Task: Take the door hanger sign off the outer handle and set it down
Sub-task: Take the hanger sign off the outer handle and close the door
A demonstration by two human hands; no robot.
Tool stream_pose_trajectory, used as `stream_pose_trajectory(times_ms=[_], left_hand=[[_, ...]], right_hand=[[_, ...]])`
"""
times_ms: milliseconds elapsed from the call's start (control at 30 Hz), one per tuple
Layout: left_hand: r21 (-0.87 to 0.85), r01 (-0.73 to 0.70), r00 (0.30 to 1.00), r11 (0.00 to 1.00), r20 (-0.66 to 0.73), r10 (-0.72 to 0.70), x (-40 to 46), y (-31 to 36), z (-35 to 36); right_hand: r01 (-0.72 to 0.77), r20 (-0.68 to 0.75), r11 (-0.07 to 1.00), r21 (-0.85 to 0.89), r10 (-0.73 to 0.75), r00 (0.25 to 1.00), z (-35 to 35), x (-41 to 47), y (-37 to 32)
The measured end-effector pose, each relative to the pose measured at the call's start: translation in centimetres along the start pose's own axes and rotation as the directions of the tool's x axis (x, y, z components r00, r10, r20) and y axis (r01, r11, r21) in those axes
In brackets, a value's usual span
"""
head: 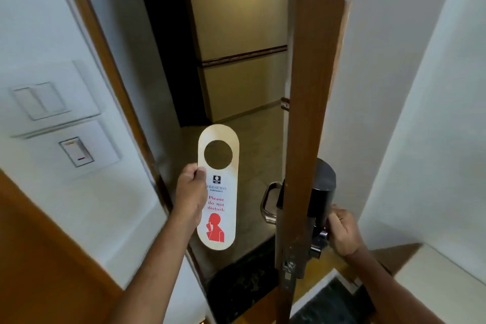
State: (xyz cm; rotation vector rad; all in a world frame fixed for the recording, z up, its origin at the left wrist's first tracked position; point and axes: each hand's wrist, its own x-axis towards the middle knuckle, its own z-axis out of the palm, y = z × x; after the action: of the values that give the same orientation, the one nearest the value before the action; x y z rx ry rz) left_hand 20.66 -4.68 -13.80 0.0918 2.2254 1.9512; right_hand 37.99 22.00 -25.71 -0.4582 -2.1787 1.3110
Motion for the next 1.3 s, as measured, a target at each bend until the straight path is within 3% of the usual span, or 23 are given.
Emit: stream_pose_trajectory(times_ms=[267,633,867,1300], left_hand=[[0.119,-0.194,0.937,0.974,-0.271,0.22,-2.3,1.8,-4.7],[-0.023,-0.232,0.781,0.972,-0.601,0.172,-5.1,3.0,-5.5],[0.041,-0.238,0.72,0.971,-0.663,0.204,-4.3,3.4,-3.6],[0.093,-0.289,0.743,0.953,-0.605,0.285,3.5,5.1,-0.4]], right_hand=[[0.164,0.049,0.984,-0.063,-0.161,0.986,6.4,2.6,-0.9],[0.142,0.207,0.99,0.009,-0.141,0.968,14.4,7.5,-4.1],[0.09,0.306,0.996,0.017,-0.09,0.948,18.7,10.4,-5.3],[-0.001,0.328,0.997,0.071,-0.023,0.944,24.4,13.9,-6.9]])
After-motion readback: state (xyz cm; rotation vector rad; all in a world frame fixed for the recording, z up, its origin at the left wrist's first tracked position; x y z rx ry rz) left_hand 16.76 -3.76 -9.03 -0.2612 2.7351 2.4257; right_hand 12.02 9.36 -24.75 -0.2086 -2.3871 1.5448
